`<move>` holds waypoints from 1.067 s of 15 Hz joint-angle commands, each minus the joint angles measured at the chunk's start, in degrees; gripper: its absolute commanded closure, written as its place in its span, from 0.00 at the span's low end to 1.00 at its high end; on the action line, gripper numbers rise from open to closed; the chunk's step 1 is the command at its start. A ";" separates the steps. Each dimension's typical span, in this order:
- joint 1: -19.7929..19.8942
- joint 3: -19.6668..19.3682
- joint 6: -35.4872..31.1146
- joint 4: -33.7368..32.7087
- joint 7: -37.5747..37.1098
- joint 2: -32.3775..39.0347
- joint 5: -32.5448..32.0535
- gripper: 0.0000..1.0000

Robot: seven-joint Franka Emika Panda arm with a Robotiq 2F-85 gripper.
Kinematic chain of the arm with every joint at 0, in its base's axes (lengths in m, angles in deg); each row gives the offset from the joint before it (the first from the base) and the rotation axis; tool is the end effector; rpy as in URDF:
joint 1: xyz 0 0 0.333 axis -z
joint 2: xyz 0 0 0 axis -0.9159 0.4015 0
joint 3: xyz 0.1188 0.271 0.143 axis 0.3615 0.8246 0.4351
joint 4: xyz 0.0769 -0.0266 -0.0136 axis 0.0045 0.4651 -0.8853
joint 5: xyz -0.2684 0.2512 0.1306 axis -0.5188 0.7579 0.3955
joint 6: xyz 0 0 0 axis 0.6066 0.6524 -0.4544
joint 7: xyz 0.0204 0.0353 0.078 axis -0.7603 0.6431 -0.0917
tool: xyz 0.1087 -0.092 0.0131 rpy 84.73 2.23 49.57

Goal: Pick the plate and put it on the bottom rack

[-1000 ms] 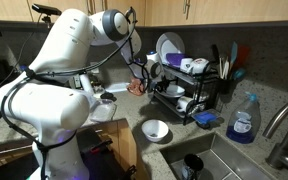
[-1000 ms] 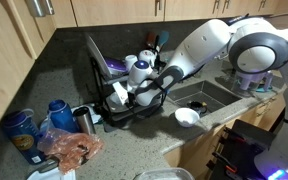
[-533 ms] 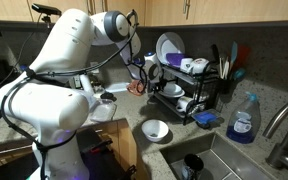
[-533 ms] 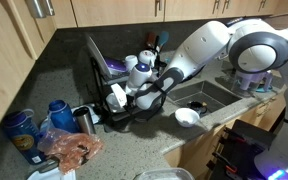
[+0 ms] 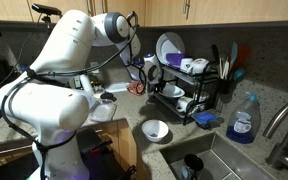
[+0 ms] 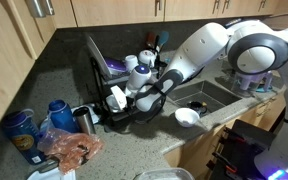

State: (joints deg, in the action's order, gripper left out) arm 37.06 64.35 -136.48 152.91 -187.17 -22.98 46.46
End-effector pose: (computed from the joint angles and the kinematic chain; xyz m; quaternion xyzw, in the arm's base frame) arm 0.6982 0.1987 0.2053 -0.6001 0.7583 -0.1564 0.2010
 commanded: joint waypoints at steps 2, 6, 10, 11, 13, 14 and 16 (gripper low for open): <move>0.02 0.50 -1.93 0.93 -0.43 -0.77 -0.04 0.98; -0.64 -0.03 -4.72 2.94 -0.07 -2.27 0.05 0.51; -2.33 -1.37 -10.30 6.76 1.10 -4.38 0.77 0.21; -2.95 -1.80 -11.56 8.04 1.60 -5.04 1.05 0.12; -3.81 -1.75 -13.17 11.71 3.04 -7.25 1.77 0.01; -3.77 -1.04 -13.76 14.16 4.50 -8.92 2.12 0.00; -4.27 -0.97 -15.73 18.98 4.48 -11.96 0.15 0.00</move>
State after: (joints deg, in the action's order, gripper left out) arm 33.90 63.31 -149.46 162.63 -183.94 -28.06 47.59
